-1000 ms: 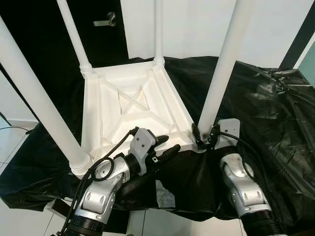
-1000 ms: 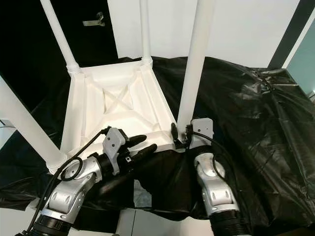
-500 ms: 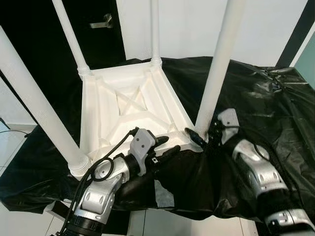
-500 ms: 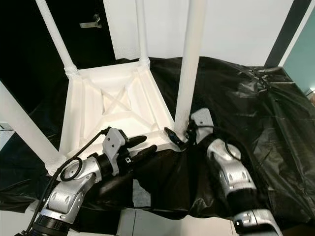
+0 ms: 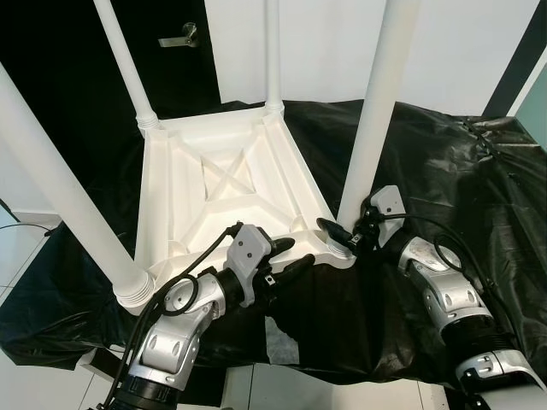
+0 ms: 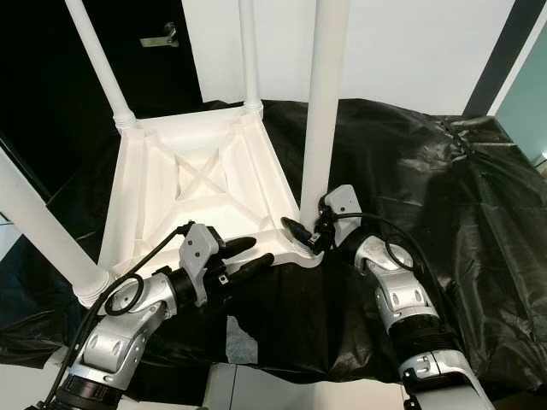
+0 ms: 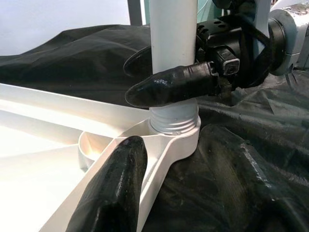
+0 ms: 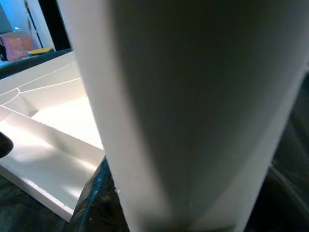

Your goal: Building children table

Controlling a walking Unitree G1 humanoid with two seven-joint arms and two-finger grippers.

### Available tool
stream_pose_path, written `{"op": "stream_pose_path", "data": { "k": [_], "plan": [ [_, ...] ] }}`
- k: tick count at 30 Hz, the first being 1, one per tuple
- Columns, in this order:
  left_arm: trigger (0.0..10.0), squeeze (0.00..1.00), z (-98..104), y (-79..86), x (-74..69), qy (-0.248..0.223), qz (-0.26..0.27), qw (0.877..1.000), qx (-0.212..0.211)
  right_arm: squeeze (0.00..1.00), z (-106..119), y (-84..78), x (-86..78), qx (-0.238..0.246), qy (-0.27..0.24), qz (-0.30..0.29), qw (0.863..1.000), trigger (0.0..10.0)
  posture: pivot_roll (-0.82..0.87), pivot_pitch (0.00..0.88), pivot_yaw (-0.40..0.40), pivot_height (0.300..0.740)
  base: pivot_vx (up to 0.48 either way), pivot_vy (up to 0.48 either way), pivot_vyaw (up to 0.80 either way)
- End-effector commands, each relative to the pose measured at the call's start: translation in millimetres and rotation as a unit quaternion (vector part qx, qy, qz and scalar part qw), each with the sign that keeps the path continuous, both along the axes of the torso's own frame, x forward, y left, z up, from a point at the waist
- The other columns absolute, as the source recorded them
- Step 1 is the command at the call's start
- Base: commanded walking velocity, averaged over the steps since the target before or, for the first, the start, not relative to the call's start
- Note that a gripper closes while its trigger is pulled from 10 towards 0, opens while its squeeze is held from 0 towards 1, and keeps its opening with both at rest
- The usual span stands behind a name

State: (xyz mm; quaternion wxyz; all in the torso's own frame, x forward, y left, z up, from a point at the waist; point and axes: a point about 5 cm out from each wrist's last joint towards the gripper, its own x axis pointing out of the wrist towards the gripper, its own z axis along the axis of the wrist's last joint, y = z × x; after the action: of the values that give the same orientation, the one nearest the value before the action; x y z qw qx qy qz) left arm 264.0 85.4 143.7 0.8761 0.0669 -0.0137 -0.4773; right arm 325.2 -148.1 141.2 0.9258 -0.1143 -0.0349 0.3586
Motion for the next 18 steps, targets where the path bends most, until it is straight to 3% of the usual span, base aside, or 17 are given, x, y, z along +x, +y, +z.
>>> {"op": "stream_pose_path", "data": {
  "k": [1,2,5,6,8,12,14,17,18],
  "plan": [
    [10.0,0.00,-2,1.4,-1.6,0.004,0.011,1.000,0.003,0.00,-13,-2.5,-3.1,-0.015,0.021,-0.015,1.000,0.0,0.04,0.000,0.004,0.740,0.000,0.000,0.00],
    [10.0,0.00,-2,1.2,-1.4,0.004,0.011,1.000,0.004,0.00,-15,-4.5,-2.9,-0.012,0.024,-0.039,0.999,4.9,0.04,0.000,0.004,0.740,0.000,0.000,0.00],
    [10.0,0.00,-3,1.2,-1.2,0.003,0.011,1.000,0.004,0.00,-16,-5.7,-2.5,-0.010,0.026,-0.054,0.998,4.9,0.04,0.000,0.004,0.740,0.000,0.000,0.00],
    [10.0,0.00,-2,0.8,-1.4,0.003,0.010,1.000,0.003,0.00,-16,-5.2,-3.4,-0.001,0.025,-0.067,0.997,10.0,0.04,0.000,0.005,0.740,0.000,0.000,0.00],
    [10.0,0.00,-2,0.8,-1.4,0.003,0.010,1.000,0.003,0.00,-16,-5.2,-3.4,-0.001,0.025,-0.067,0.997,10.0,0.04,0.000,0.005,0.740,0.000,0.000,0.00],
    [10.0,0.00,-4,1.4,-1.3,0.004,0.010,1.000,0.006,0.00,-24,3.8,-11.4,0.005,0.017,-0.165,0.986,10.0,0.03,0.000,0.005,0.740,0.000,0.000,0.00],
    [10.0,0.00,-4,1.5,-1.4,0.004,0.011,1.000,0.006,0.00,-25,4.9,-12.5,0.004,0.015,-0.179,0.984,10.0,0.03,0.000,0.005,0.740,0.000,0.000,0.00],
    [10.0,0.00,-4,1.4,-1.6,0.002,0.011,1.000,0.008,0.00,-28,12.6,-15.9,0.057,0.030,-0.266,0.962,10.0,0.04,0.000,0.003,0.740,0.000,0.000,0.00],
    [10.0,0.00,-4,1.4,-1.6,0.002,0.011,1.000,0.008,0.00,-28,12.6,-15.9,0.057,0.030,-0.266,0.962,10.0,0.04,0.000,0.003,0.740,0.000,0.000,0.00]
  ]
}}
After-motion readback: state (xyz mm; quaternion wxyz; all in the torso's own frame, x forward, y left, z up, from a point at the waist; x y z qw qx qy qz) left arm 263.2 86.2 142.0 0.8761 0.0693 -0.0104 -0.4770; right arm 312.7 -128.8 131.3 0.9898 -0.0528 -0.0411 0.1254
